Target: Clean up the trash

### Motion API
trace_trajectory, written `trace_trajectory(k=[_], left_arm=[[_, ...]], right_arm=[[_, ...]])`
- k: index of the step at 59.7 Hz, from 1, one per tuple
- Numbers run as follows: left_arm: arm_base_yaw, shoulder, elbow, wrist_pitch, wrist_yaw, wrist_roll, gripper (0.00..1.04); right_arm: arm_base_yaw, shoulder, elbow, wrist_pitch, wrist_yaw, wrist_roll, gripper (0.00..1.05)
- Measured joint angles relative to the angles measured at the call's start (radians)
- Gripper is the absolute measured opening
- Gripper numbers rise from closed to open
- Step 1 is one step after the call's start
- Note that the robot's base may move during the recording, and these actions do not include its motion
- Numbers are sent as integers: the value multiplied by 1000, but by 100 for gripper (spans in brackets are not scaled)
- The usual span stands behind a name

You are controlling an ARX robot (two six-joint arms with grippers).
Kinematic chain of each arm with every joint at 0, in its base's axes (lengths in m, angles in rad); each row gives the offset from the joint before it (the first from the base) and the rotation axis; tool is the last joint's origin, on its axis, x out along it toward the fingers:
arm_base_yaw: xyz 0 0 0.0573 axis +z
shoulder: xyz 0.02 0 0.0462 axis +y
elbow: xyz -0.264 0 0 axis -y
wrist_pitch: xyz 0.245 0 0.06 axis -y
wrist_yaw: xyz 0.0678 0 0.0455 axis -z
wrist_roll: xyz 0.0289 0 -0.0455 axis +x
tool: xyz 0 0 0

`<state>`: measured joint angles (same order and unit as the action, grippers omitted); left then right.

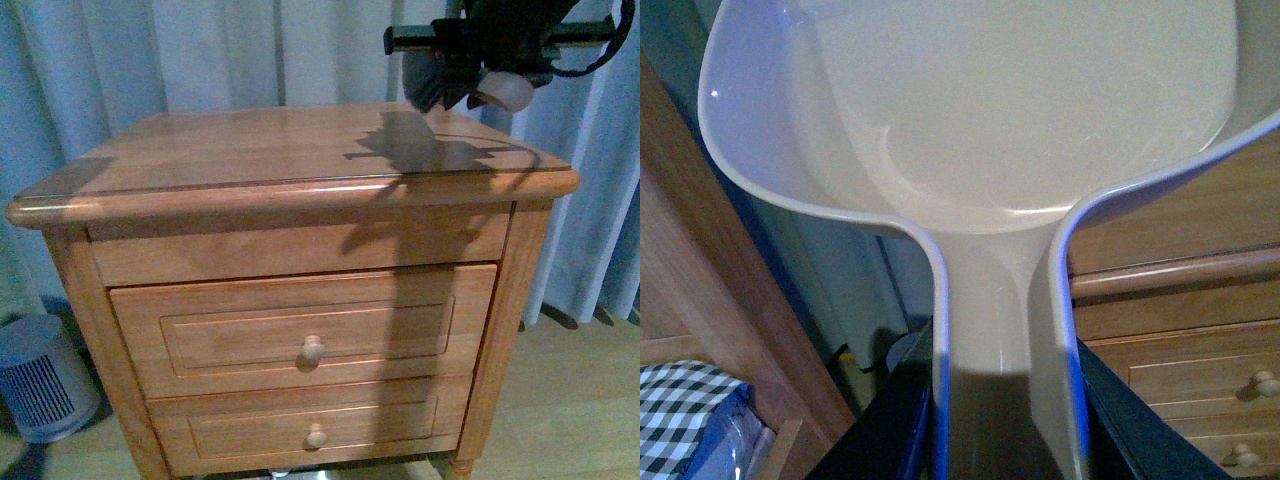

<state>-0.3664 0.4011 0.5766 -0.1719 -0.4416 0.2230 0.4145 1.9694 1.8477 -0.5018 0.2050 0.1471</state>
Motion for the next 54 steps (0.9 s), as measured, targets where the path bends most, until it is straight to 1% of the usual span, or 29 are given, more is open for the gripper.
trace_trajectory(k=[6, 10, 18, 24, 34, 36, 40, 44, 54], left_arm=[[0, 0, 0, 0, 0, 0, 27], [0, 0, 0, 0, 0, 0, 27], [0, 0, 0, 0, 0, 0, 27], [0, 0, 0, 0, 0, 0, 27], [0, 0, 0, 0, 0, 0, 27], [0, 0, 0, 0, 0, 0, 27], [0, 0, 0, 0, 0, 0, 27], [0, 0, 0, 0, 0, 0, 27], [0, 0, 0, 0, 0, 0, 27]], right_arm=[[2, -32, -13, 44, 19, -95, 20], [2, -81, -25, 74, 3, -156, 20], [2, -164, -79, 130, -30, -201, 20], [0, -254, -179, 232, -47, -236, 20], [-6, -483, -456, 466, -90, -273, 20], [-8, -562, -547, 534, -102, -280, 20], [-13, -676, -673, 623, -112, -294, 20], [-23, -835, -852, 735, -132, -303, 20], [-63, -1078, -1120, 824, -169, -300, 20]])
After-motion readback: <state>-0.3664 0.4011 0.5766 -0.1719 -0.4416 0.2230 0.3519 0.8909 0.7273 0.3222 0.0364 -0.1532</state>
